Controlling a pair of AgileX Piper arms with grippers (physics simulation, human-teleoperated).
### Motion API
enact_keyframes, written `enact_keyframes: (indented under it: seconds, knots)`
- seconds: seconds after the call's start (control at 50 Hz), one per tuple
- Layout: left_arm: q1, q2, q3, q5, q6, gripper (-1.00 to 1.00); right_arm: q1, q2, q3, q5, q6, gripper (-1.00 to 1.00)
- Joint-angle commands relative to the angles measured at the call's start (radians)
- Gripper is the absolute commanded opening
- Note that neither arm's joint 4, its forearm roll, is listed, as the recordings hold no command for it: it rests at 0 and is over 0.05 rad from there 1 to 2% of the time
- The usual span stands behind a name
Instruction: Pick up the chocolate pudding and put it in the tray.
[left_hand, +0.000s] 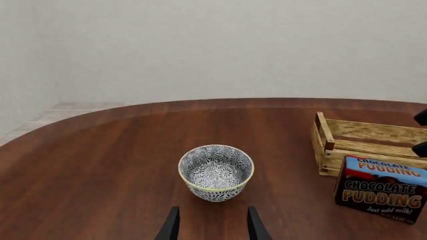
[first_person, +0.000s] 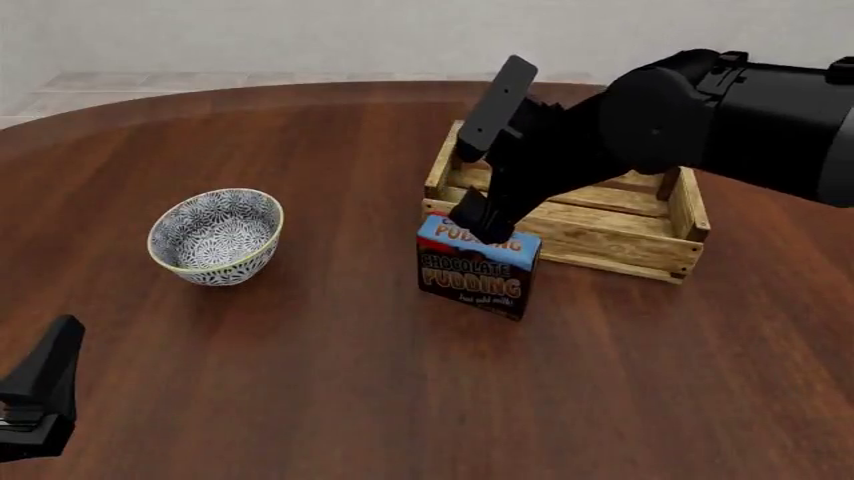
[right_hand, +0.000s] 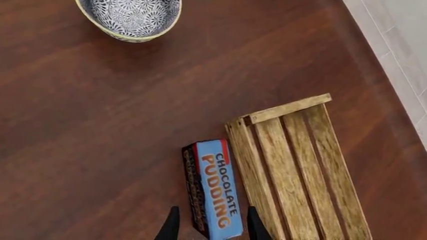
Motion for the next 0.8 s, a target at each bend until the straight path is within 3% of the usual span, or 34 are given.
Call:
enact_keyframes:
  seconds: [0.02,0.8]
  knots:
    - [0.000,0.000,0.000,0.000,0.000,1.00,-0.015,0.013,0.004,-0.014,0.011,1.00]
    - [0.000,0.000,0.000,0.000,0.000,1.00,-0.041,0.043,0.041,-0.070,0.045,1.00]
